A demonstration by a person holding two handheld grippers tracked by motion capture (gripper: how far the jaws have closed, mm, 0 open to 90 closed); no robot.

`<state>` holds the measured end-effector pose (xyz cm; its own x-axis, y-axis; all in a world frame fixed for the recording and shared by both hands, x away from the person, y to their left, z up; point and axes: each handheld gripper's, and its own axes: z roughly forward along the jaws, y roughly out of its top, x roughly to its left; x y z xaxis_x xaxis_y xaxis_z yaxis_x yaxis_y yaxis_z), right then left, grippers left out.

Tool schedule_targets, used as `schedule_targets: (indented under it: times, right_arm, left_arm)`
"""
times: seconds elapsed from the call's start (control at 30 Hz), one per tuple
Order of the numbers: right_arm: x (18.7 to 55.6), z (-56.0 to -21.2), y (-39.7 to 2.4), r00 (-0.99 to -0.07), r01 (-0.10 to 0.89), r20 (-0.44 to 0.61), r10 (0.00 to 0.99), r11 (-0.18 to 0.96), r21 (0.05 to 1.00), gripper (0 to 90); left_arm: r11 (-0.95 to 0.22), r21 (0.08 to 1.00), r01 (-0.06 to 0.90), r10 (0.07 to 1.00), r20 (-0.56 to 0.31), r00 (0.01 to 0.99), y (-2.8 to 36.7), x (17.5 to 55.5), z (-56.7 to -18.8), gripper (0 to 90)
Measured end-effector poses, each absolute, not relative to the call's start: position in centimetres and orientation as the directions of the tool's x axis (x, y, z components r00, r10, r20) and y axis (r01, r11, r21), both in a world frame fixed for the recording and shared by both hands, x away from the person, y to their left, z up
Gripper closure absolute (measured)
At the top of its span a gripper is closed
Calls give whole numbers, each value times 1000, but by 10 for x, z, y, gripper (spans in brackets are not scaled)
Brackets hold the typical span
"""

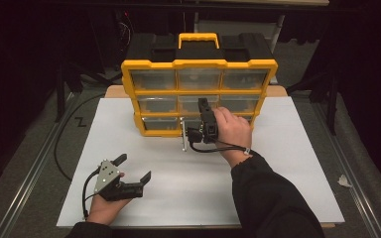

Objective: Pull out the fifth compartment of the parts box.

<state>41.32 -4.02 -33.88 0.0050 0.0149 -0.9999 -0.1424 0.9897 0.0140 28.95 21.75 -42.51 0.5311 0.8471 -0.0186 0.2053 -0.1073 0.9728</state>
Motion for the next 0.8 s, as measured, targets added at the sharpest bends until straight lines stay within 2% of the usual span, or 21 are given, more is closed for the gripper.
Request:
schedule_targets:
  times: [0.63,0.8]
  right_arm:
    - [398,-338,-43,-1,-150,-1000,22,988,22,806]
    - [400,-337,-43,-57,-149,-998,40,988,49,563]
  left_arm:
    - [-109,973,205,845,-18,534,217,289,-425,4]
    - [-112,972,206,844,-16,535,217,289,-425,3]
